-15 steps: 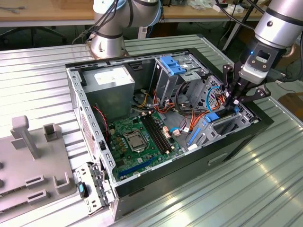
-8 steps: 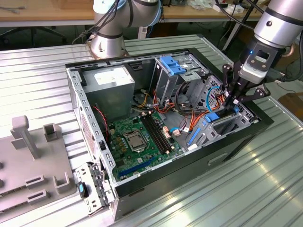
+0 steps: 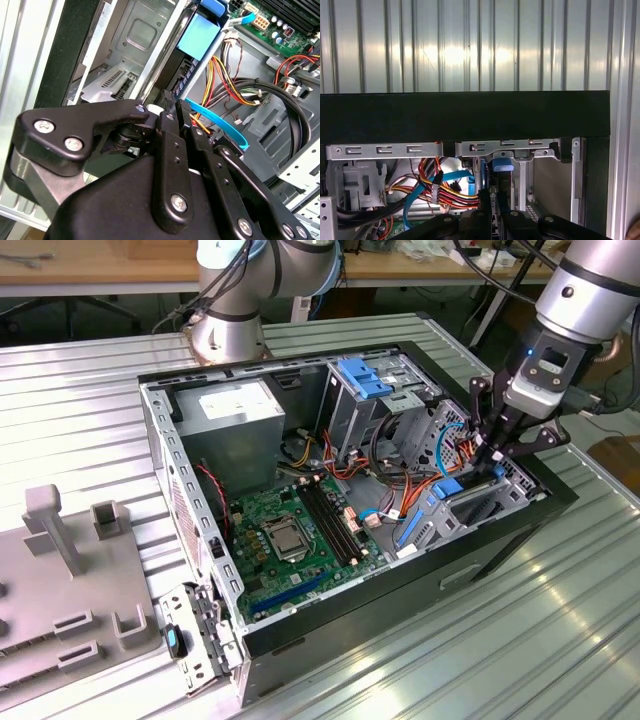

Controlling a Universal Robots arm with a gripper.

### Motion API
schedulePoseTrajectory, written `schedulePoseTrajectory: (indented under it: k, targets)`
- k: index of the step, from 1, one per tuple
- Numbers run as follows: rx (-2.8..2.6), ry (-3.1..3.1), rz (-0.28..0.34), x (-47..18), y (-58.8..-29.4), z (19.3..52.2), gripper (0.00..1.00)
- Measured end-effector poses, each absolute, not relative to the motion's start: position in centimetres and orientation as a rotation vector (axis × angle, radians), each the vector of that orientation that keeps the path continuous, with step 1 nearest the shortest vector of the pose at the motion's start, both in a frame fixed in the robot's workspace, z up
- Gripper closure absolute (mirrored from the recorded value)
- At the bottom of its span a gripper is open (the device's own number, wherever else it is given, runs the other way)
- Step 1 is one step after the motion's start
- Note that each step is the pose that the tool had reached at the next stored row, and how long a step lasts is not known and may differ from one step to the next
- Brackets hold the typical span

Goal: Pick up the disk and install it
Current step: 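Insert the first disk wire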

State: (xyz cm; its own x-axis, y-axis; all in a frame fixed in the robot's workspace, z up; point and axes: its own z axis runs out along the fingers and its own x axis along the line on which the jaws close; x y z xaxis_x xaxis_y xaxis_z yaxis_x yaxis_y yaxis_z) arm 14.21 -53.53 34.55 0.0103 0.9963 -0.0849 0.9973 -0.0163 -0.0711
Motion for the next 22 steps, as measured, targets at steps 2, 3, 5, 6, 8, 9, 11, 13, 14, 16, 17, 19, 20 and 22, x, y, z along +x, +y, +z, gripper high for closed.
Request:
schedulePoseTrajectory:
  k: [2, 3, 5, 6, 8, 9, 11, 13, 14, 16, 17, 19, 20, 22]
  targets:
    - [2.226, 2.197, -0.173, 14.3, -53.52, 34.55, 0.84]
    - [2.227, 2.197, -0.173, 14.23, -53.53, 34.54, 0.84]
    - [2.228, 2.196, -0.173, 14.19, -53.53, 34.54, 0.84]
    - [2.228, 2.195, -0.173, 14.19, -53.52, 34.53, 0.84]
    - [2.229, 2.195, -0.173, 14.19, -53.52, 34.45, 0.84]
    - [2.229, 2.194, -0.173, 14.19, -53.53, 34.41, 0.84]
    - [2.23, 2.193, -0.173, 14.19, -53.53, 34.31, 0.84]
    - [2.23, 2.193, -0.174, 14.19, -53.53, 34.24, 0.84]
    - [2.231, 2.192, -0.174, 14.19, -53.52, 34.2, 0.84]
    - [2.232, 2.192, -0.173, 14.19, -53.53, 34.07, 0.84]
    - [2.232, 2.191, -0.173, 14.19, -53.53, 34.03, 0.84]
    - [2.233, 2.191, -0.174, 14.19, -53.53, 33.89, 0.84]
    - [2.233, 2.19, -0.174, 14.19, -53.53, 33.83, 0.84]
    - [2.233, 2.19, -0.174, 14.19, -53.53, 33.75, 0.84]
